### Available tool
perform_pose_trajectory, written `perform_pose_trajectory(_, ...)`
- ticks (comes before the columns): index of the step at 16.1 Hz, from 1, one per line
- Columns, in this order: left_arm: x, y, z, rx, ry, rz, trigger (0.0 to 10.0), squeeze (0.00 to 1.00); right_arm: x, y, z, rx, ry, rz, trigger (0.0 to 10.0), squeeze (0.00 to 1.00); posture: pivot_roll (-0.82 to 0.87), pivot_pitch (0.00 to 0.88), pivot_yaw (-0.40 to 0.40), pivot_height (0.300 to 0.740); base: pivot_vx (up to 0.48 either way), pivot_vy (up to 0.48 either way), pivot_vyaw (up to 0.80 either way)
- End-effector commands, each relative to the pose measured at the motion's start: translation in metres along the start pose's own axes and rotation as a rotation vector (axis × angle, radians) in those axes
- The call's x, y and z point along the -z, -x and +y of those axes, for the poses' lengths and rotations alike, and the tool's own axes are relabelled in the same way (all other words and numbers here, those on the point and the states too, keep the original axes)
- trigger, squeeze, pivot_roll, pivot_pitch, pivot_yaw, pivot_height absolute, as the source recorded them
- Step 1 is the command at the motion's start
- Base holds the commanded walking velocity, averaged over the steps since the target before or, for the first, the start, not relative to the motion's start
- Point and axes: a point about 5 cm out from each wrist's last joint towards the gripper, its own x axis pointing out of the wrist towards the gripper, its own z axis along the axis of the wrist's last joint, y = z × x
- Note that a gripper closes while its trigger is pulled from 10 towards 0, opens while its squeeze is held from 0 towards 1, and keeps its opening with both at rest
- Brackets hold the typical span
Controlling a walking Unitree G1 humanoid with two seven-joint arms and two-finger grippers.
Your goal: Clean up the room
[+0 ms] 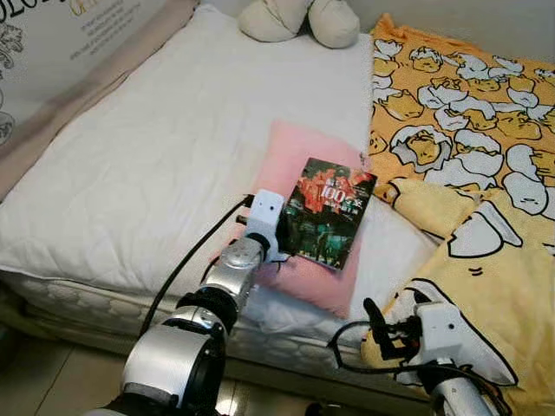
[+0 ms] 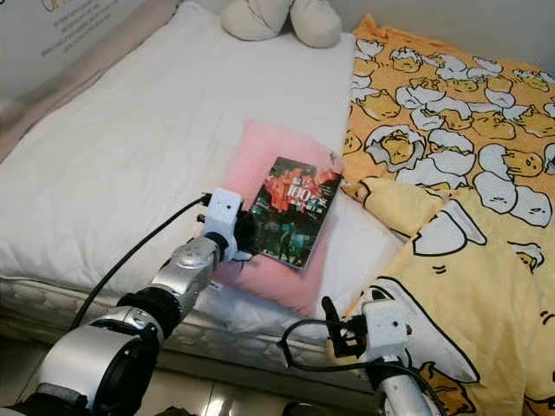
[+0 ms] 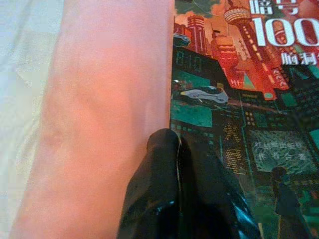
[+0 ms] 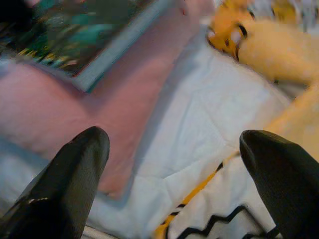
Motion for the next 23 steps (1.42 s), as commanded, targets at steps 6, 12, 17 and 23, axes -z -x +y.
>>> perform_pose_trajectory(6, 0.031, 0.010, 0.005, 0.004, -0.015, 0.103, 0.0, 0.00, -0.027, -0.083, 0.019, -0.134, -0.333, -0.020, 10.0, 0.00, -0.02, 0.095, -0.028, 0.740, 0.000, 0.000, 0.00)
perform_pose_trajectory(12, 0.035, 0.013, 0.011, -0.004, -0.030, 0.108, 0.0, 0.00, -0.031, -0.122, 0.058, -0.212, -0.363, 0.009, 10.0, 0.00, 0.05, 0.142, -0.035, 0.740, 0.000, 0.000, 0.00)
perform_pose_trajectory(17, 0.041, 0.015, 0.009, 0.002, -0.027, 0.117, 0.0, 0.00, -0.045, -0.123, 0.091, -0.278, -0.105, -0.099, 10.0, 0.00, 0.05, 0.160, -0.047, 0.740, 0.000, 0.000, 0.00)
perform_pose_trajectory(23, 0.044, 0.015, 0.004, 0.013, -0.025, 0.124, 0.0, 0.00, -0.049, -0.117, 0.095, -0.224, 0.143, -0.248, 10.0, 0.00, 0.05, 0.172, -0.050, 0.740, 0.000, 0.000, 0.00)
